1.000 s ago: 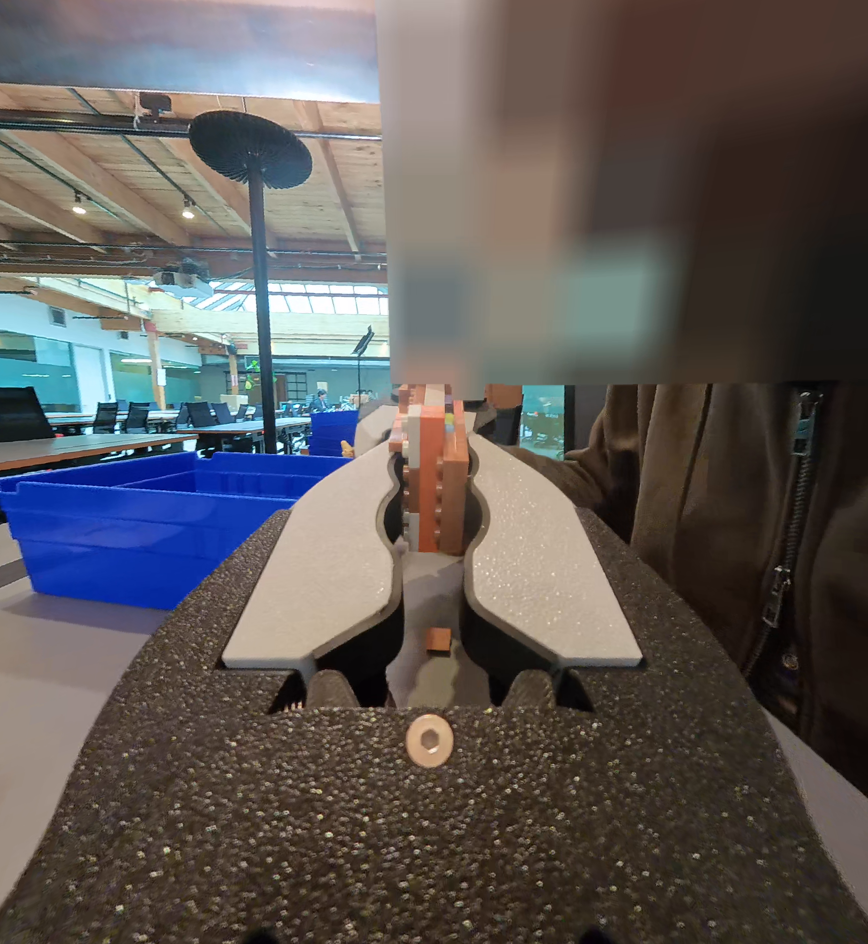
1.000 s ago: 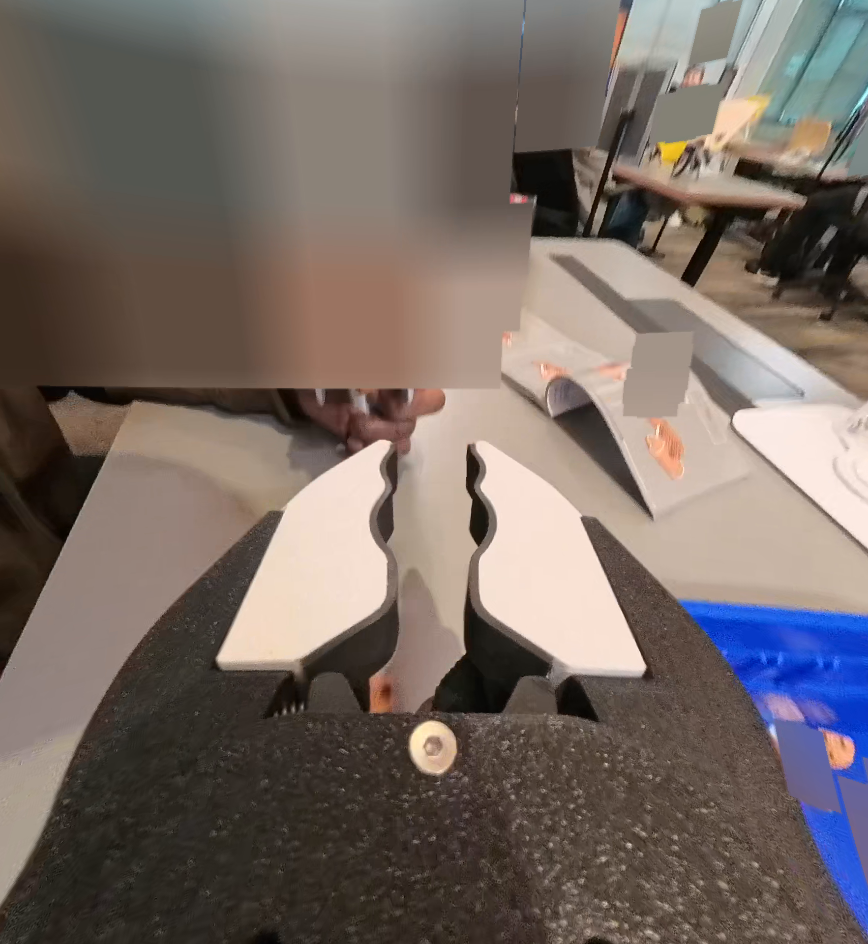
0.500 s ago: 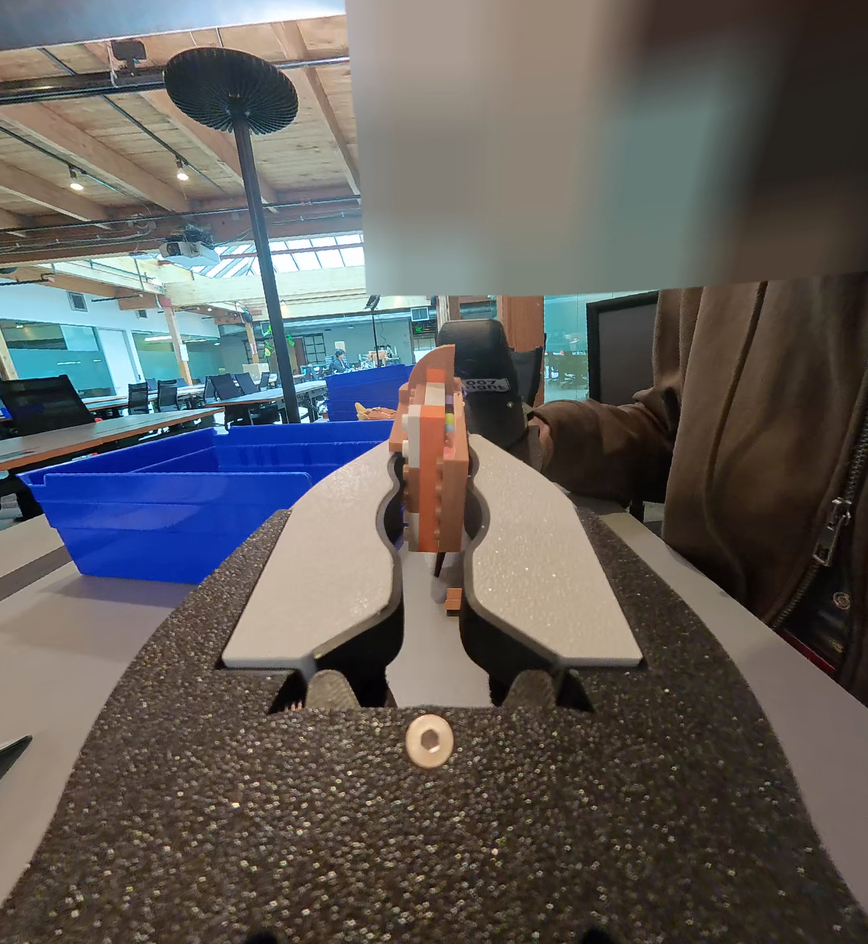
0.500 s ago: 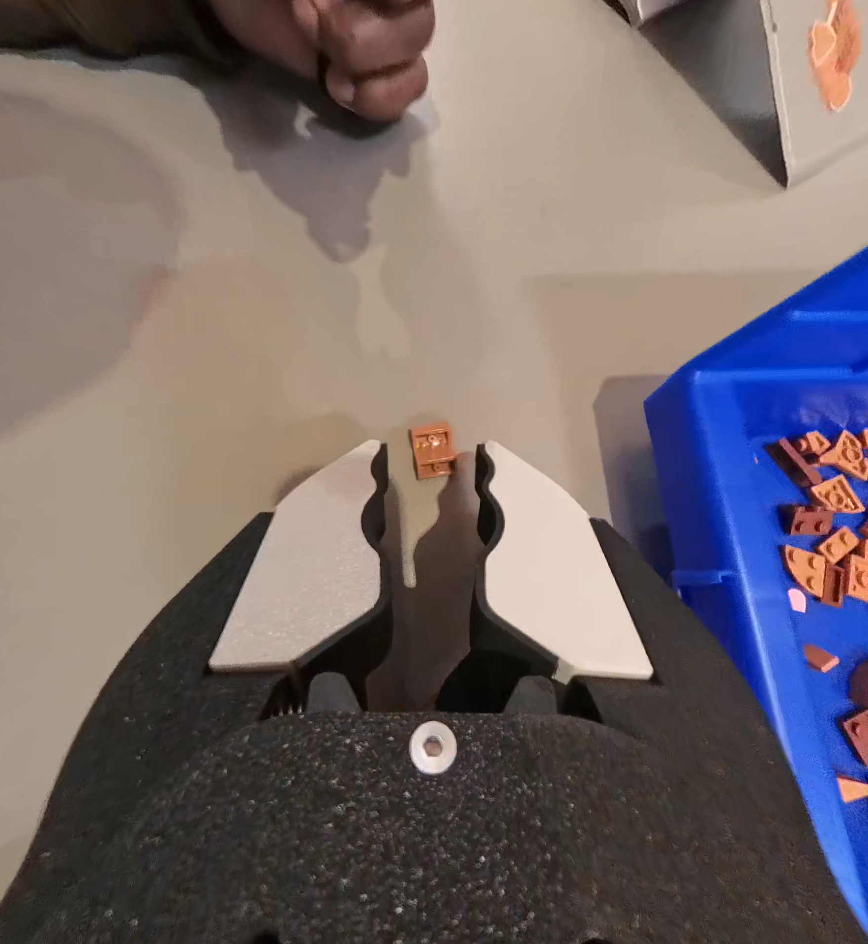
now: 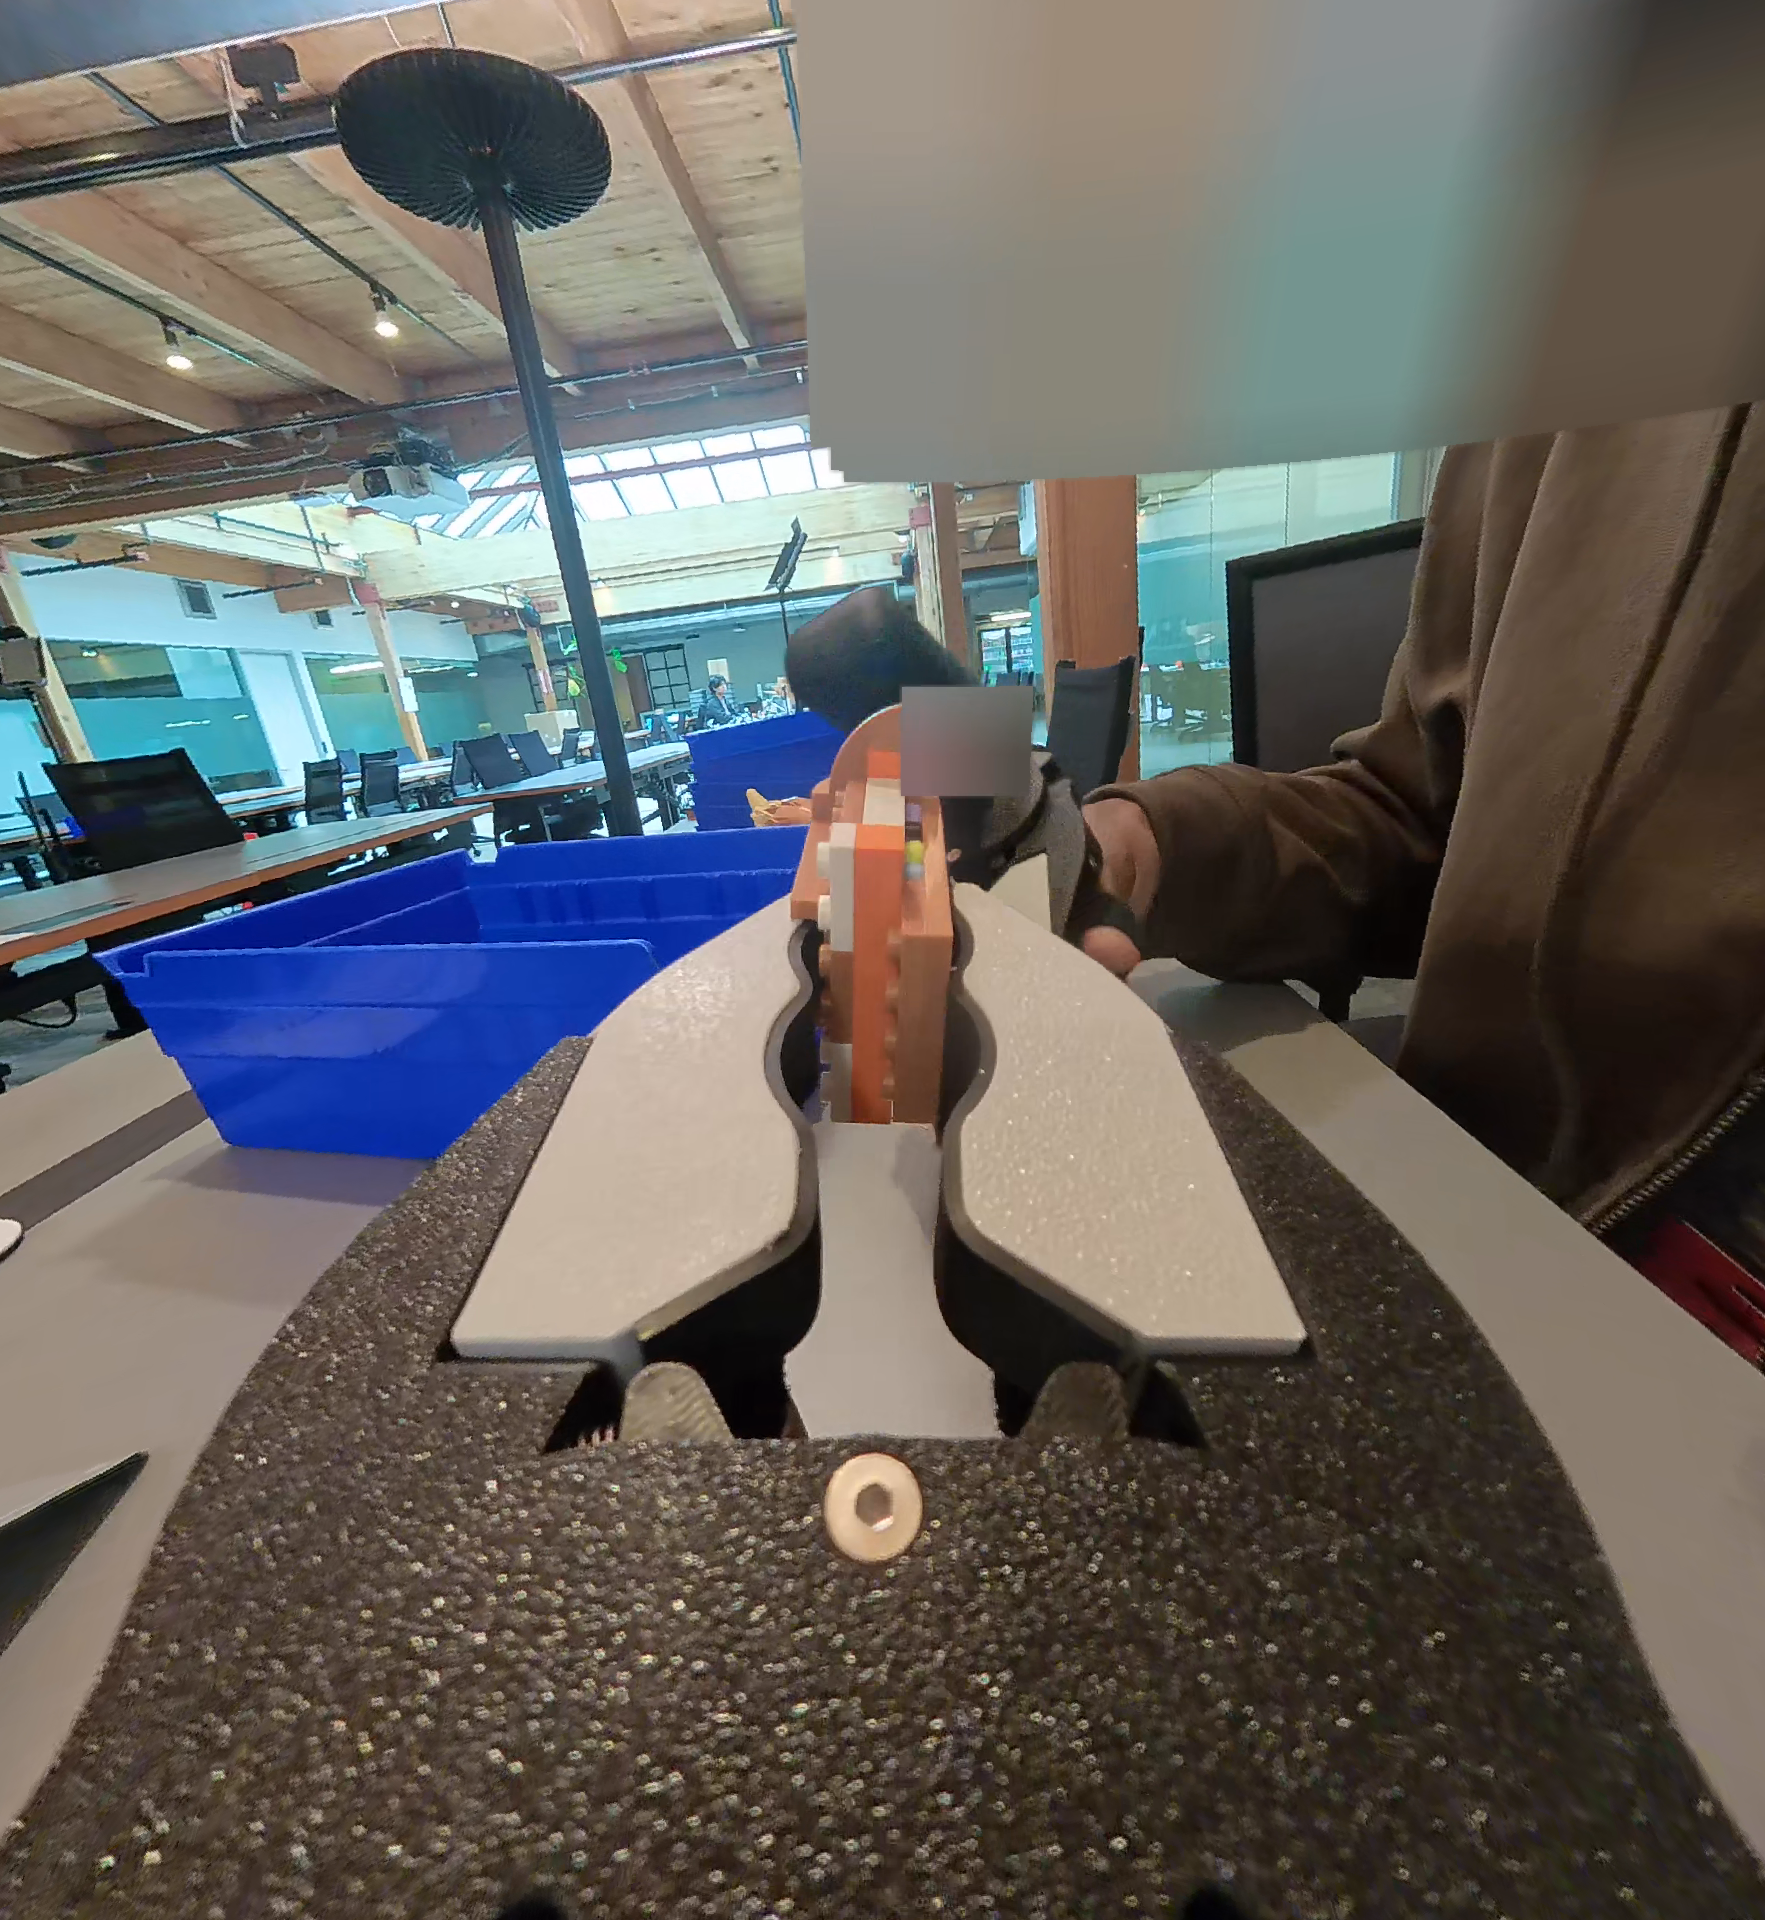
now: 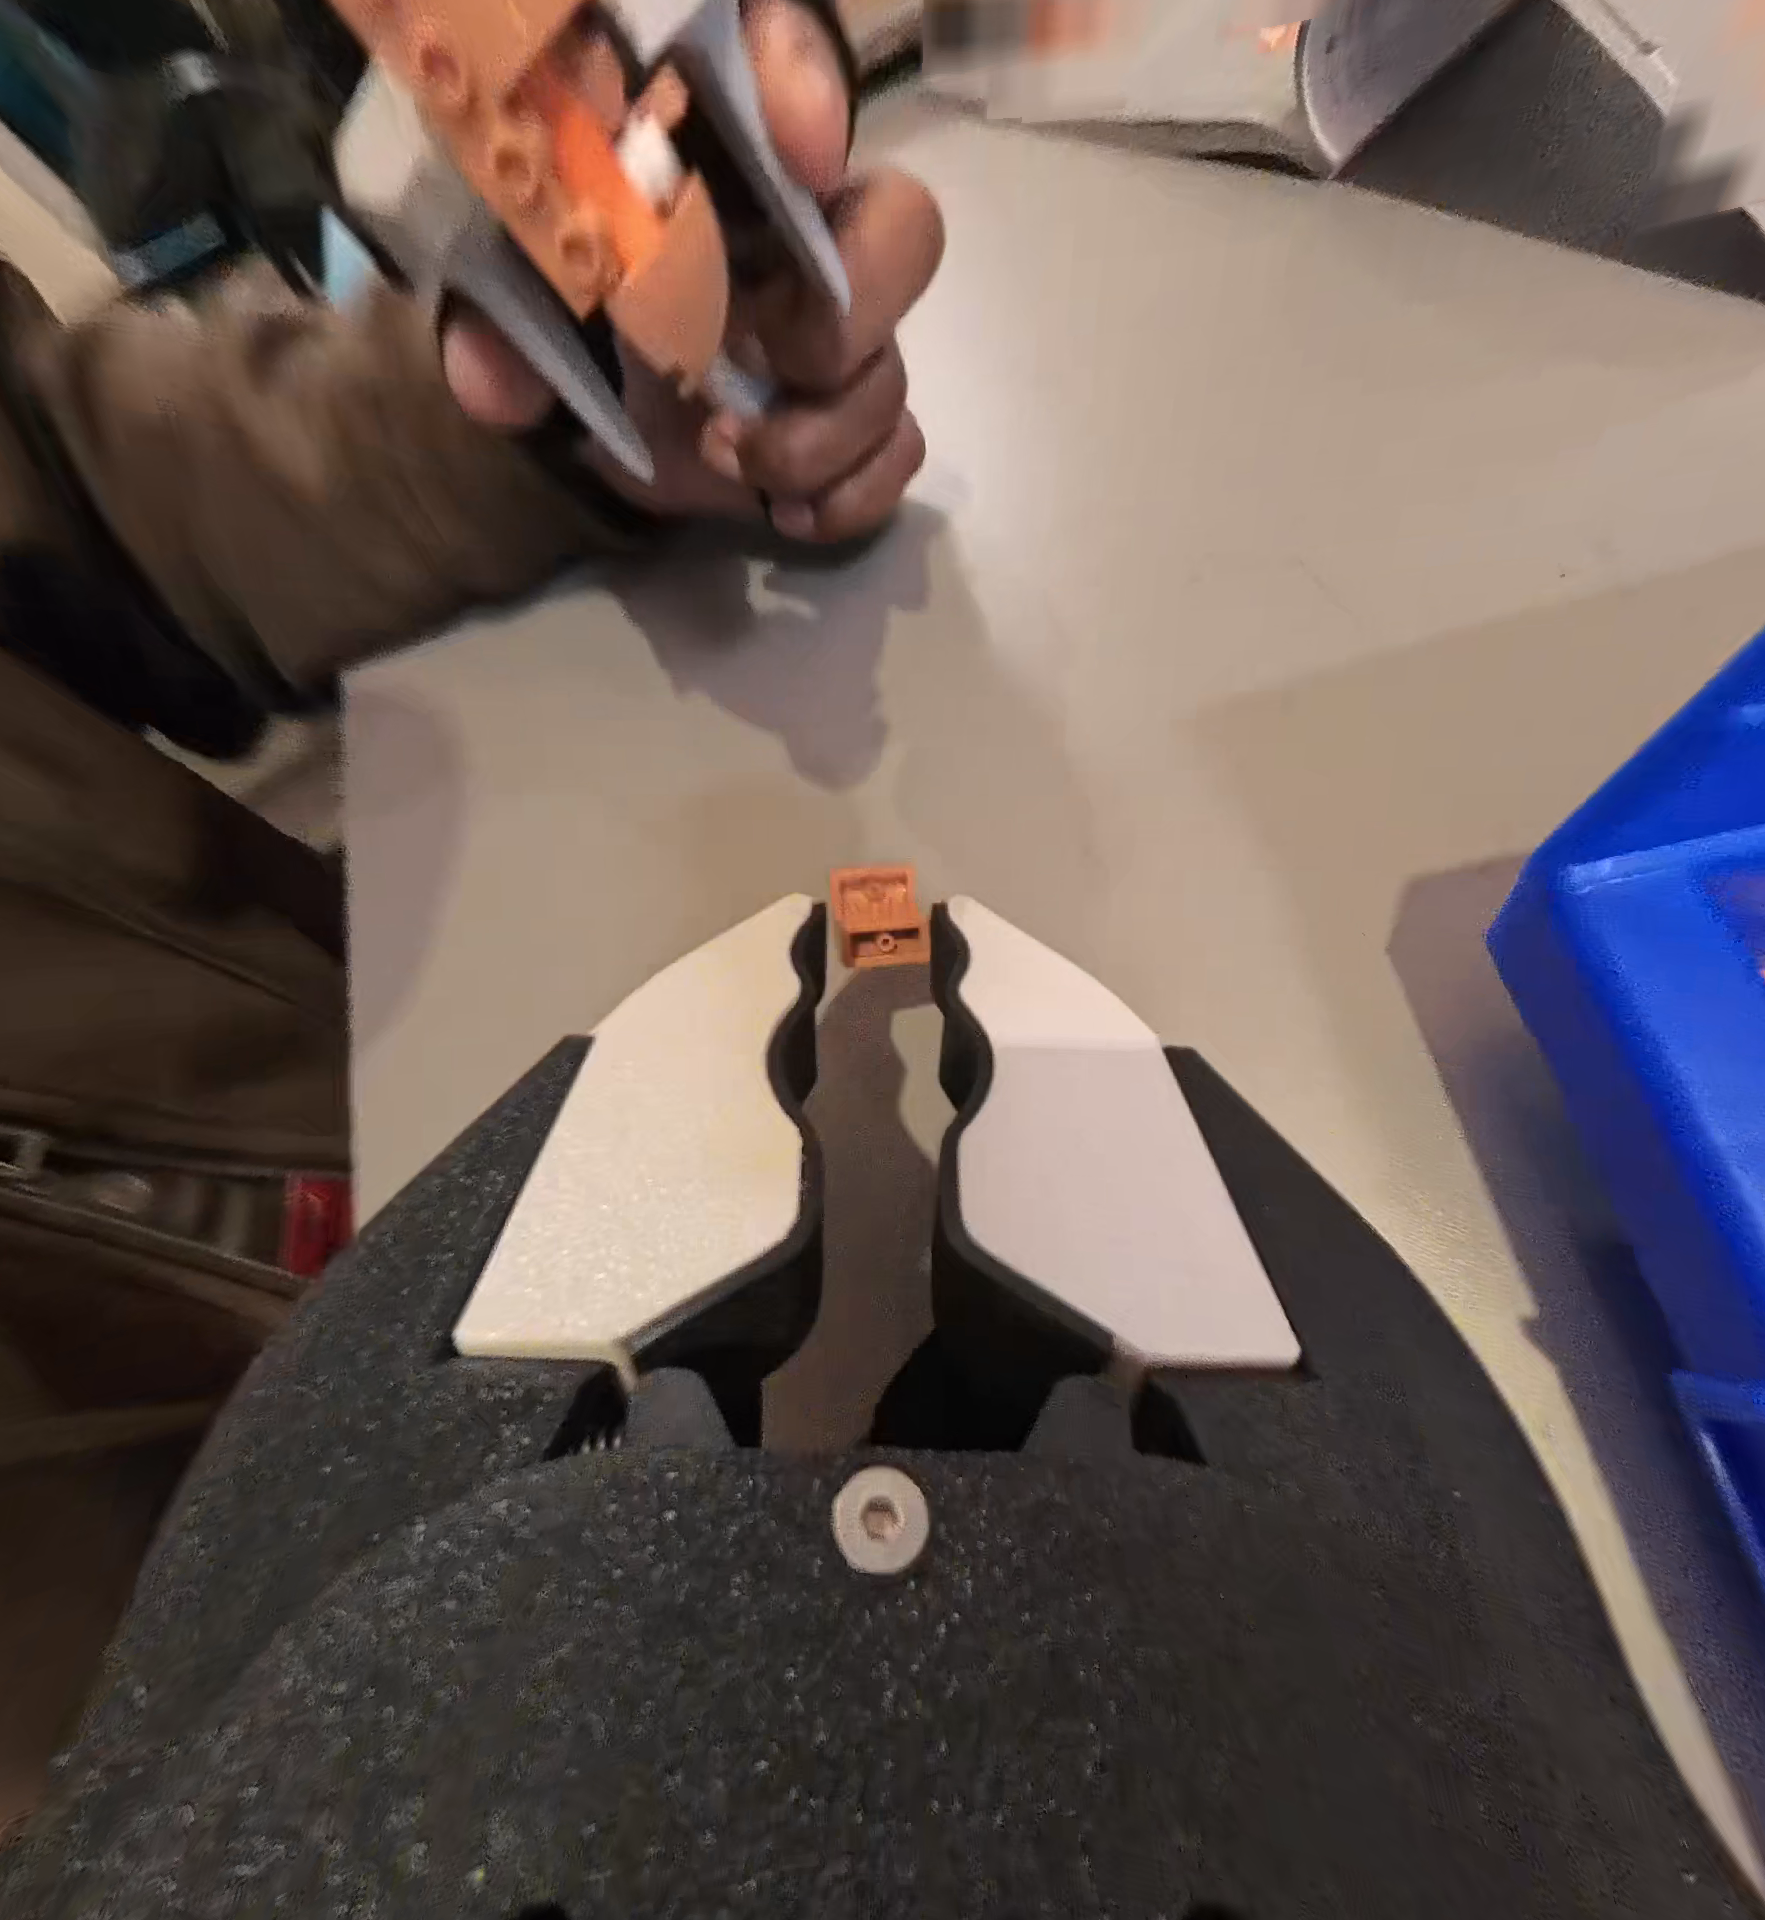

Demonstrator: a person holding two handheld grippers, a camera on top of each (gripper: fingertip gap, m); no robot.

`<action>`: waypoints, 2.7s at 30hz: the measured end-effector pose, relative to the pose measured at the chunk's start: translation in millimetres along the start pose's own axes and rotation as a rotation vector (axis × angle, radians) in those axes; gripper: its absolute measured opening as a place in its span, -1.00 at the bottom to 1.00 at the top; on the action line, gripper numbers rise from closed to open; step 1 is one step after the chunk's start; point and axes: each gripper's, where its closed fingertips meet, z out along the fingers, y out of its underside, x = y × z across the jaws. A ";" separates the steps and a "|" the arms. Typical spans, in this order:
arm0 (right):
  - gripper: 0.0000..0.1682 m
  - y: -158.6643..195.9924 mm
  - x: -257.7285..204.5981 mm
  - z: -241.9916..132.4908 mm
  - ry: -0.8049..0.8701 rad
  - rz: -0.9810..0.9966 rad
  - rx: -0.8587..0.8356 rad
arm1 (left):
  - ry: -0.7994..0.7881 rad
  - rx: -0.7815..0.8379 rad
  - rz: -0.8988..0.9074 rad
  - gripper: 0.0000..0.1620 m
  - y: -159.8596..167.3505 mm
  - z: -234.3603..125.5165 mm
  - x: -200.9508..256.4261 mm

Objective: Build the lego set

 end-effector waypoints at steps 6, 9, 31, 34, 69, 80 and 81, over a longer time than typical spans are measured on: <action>-0.68 -8.5 12.5 -9.7 0.059 0.096 0.064 | -0.021 0.004 -0.007 -0.75 -2.9 -3.2 -3.5; -0.67 6.3 17.4 -7.7 0.145 0.031 -0.029 | -0.025 -0.002 -0.002 -0.75 -3.3 -2.9 -3.6; -0.75 36.1 2.6 27.4 0.309 -0.298 -0.263 | -0.011 -0.076 0.062 -0.75 5.7 -2.3 1.5; -0.76 32.0 3.2 28.3 0.306 -0.334 -0.250 | -0.010 -0.083 0.065 -0.75 6.7 -2.9 1.4; -0.76 -27.5 -112.2 -15.2 -0.726 0.049 -0.095 | 0.450 -0.109 0.116 -0.75 -4.4 -18.0 80.6; -0.76 -8.0 -118.7 -12.6 -0.764 -0.019 -0.253 | 0.529 -0.238 0.254 -0.75 12.4 -14.4 105.1; -0.76 -6.7 -119.3 -12.2 -0.767 -0.022 -0.264 | 0.534 -0.245 0.260 -0.75 13.5 -14.5 106.4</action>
